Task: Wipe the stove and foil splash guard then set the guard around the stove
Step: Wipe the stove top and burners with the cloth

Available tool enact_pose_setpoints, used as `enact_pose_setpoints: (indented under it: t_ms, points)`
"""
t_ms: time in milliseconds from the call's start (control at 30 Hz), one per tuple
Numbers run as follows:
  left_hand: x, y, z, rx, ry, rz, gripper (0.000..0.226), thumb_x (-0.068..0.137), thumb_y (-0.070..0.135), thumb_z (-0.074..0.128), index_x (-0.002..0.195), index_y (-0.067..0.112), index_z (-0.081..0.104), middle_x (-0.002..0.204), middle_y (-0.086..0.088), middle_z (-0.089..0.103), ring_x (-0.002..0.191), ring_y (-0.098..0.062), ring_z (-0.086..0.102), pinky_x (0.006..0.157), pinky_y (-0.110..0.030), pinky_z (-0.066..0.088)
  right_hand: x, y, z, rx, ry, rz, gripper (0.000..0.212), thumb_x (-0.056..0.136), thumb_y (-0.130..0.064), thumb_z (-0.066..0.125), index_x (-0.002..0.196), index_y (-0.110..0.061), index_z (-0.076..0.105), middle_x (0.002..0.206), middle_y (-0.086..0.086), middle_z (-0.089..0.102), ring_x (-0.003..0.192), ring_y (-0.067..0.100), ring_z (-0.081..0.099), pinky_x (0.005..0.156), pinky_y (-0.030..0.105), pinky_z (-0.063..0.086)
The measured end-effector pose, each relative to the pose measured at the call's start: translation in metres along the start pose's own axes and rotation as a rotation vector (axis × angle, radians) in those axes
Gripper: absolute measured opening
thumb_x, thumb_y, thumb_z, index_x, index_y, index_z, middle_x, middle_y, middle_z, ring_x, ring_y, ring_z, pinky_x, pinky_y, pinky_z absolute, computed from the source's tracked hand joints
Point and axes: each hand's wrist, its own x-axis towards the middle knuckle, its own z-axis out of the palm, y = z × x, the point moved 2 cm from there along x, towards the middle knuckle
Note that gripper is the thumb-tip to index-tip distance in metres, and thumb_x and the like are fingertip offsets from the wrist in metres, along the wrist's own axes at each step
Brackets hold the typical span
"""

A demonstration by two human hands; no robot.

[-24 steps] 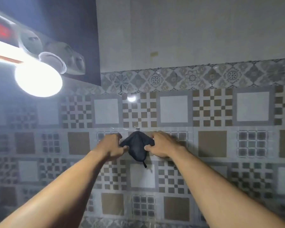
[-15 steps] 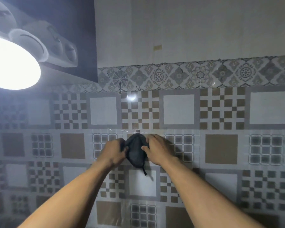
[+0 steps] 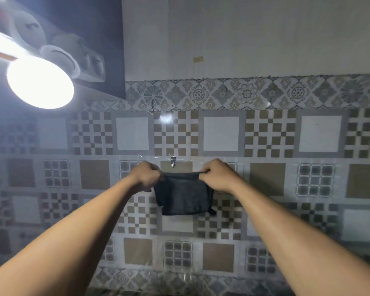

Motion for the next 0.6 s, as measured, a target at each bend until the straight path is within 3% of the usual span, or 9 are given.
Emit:
enact_pose_setpoints:
  t_ms: [100, 200, 333, 400, 467, 533, 600]
  points:
    - [-0.026, 0.008, 0.019, -0.057, -0.1, -0.073, 0.013, 0.086, 0.012, 0.064, 0.095, 0.008, 0.073, 0.102, -0.013, 0.071, 0.097, -0.03, 0.066, 0.068, -0.034, 0.057, -0.036, 0.009, -0.012, -0.018, -0.089, 0.095, 0.027, 0.081, -0.015, 0.057, 0.058, -0.011, 0.043, 0.061, 0.007, 0.038, 0.059, 0.02, 0.038, 0.06, 0.033, 0.028]
    - [-0.055, 0.02, 0.043, -0.113, -0.169, -0.1, 0.016, 0.087, 0.011, 0.062, 0.098, 0.003, 0.07, 0.096, -0.013, 0.071, 0.088, -0.027, 0.067, 0.069, -0.034, 0.058, -0.069, 0.02, -0.021, 0.056, -0.141, 0.155, 0.039, 0.082, -0.009, 0.057, 0.055, -0.018, 0.032, 0.054, 0.0, 0.029, 0.052, 0.018, 0.032, 0.058, 0.032, 0.031]
    - [-0.094, 0.036, 0.079, -0.159, -0.257, -0.139, 0.022, 0.085, 0.013, 0.063, 0.1, 0.0, 0.071, 0.09, -0.013, 0.072, 0.077, -0.024, 0.069, 0.065, -0.031, 0.059, -0.11, 0.042, -0.028, 0.125, -0.206, 0.199, 0.032, 0.085, -0.005, 0.056, 0.06, -0.013, 0.039, 0.057, 0.006, 0.036, 0.047, 0.017, 0.043, 0.05, 0.024, 0.044]
    - [-0.113, 0.043, 0.099, -0.225, -0.309, -0.162, 0.022, 0.087, 0.013, 0.063, 0.102, 0.0, 0.071, 0.093, -0.014, 0.071, 0.077, -0.025, 0.069, 0.069, -0.032, 0.059, -0.127, 0.056, -0.028, 0.188, -0.215, 0.221, 0.026, 0.084, -0.002, 0.057, 0.065, -0.011, 0.041, 0.063, 0.009, 0.04, 0.057, 0.022, 0.051, 0.057, 0.031, 0.051]
    - [-0.132, 0.052, 0.119, -0.322, -0.384, -0.181, 0.023, 0.089, 0.016, 0.061, 0.104, 0.001, 0.07, 0.097, -0.015, 0.07, 0.079, -0.025, 0.069, 0.074, -0.034, 0.059, -0.14, 0.071, -0.026, 0.262, -0.216, 0.268, 0.031, 0.085, -0.003, 0.058, 0.062, -0.012, 0.04, 0.059, 0.007, 0.043, 0.055, 0.019, 0.056, 0.064, 0.033, 0.059]
    - [-0.149, 0.06, 0.139, -0.426, -0.454, -0.211, 0.026, 0.091, 0.022, 0.053, 0.099, 0.003, 0.069, 0.097, -0.012, 0.071, 0.085, -0.027, 0.069, 0.078, -0.038, 0.058, -0.149, 0.085, -0.024, 0.318, -0.207, 0.286, 0.027, 0.086, -0.019, 0.063, 0.064, -0.009, 0.051, 0.064, 0.007, 0.056, 0.062, 0.016, 0.064, 0.077, 0.045, 0.062]
    - [-0.163, 0.066, 0.158, -0.503, -0.492, -0.257, 0.036, 0.092, 0.029, 0.042, 0.099, 0.007, 0.071, 0.1, -0.009, 0.075, 0.094, -0.029, 0.069, 0.079, -0.037, 0.053, -0.162, 0.097, -0.027, 0.296, -0.191, 0.277, 0.044, 0.081, -0.046, 0.067, 0.077, -0.002, 0.066, 0.08, 0.01, 0.07, 0.077, 0.021, 0.07, 0.085, 0.044, 0.059]
